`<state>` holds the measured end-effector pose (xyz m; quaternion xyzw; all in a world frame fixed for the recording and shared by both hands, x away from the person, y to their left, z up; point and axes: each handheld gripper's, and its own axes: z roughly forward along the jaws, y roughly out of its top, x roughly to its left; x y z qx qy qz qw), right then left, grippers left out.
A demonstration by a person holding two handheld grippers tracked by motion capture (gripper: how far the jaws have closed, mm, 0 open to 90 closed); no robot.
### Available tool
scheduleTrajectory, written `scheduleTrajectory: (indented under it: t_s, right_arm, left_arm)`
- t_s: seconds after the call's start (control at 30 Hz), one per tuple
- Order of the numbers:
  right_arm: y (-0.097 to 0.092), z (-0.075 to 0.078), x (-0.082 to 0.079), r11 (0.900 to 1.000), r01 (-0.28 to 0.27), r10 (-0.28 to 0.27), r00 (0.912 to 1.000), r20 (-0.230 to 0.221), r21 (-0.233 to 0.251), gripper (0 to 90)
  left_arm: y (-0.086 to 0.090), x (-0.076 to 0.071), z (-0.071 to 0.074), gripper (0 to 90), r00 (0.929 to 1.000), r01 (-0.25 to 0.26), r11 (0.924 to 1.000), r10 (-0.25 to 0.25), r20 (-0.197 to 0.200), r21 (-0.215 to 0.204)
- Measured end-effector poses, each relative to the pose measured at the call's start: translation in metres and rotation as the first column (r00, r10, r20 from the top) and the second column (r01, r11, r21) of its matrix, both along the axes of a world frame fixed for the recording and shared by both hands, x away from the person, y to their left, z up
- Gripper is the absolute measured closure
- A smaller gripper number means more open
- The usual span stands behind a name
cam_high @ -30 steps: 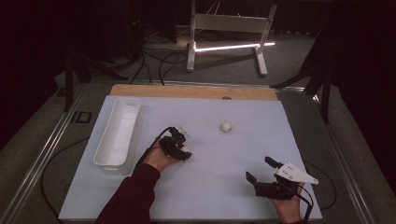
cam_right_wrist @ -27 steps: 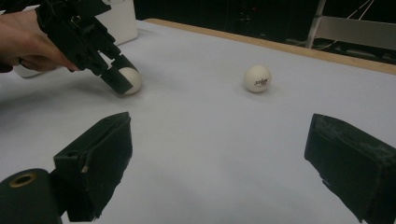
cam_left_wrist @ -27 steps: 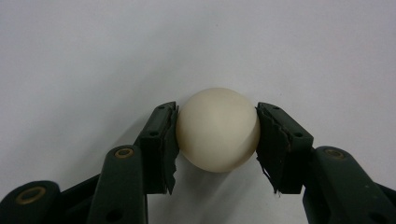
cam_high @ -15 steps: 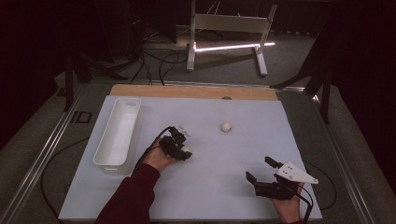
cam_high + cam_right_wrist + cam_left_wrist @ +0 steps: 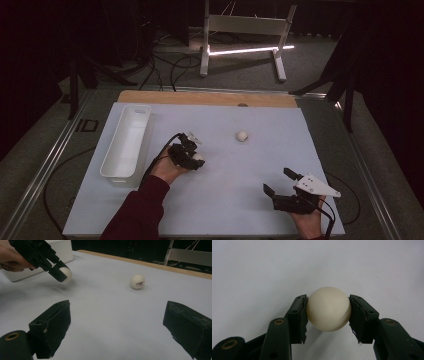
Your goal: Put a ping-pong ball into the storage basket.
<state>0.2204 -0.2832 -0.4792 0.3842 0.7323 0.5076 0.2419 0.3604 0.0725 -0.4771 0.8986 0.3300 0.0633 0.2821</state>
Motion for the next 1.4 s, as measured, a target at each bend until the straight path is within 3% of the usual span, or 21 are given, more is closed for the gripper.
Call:
scheduleTrajectory:
  t_s: [0.23,0.63,1.4]
  right_arm:
    - [0.000,0.000,0.000,1.0000,-0.003,0.003,1.0000,0.000,-0.001,7.2]
    - [0.000,0.000,0.000,1.0000,-0.002,0.002,1.0000,-0.001,0.002,7.2]
    - [-0.001,0.000,0.000,1.0000,0.001,-0.001,1.0000,0.001,0.007,7.2]
  left_arm:
    - [0.002,-0.002,0.009,51.6,0.9999,0.000,0.9997,0.000,0.014,-0.026]
    - [0.004,-0.004,0.026,51.6,0.9989,-0.013,0.9992,0.015,0.045,-0.039]
    - [0.013,-0.013,0.045,51.6,0.9959,-0.023,0.9987,0.027,0.086,-0.046]
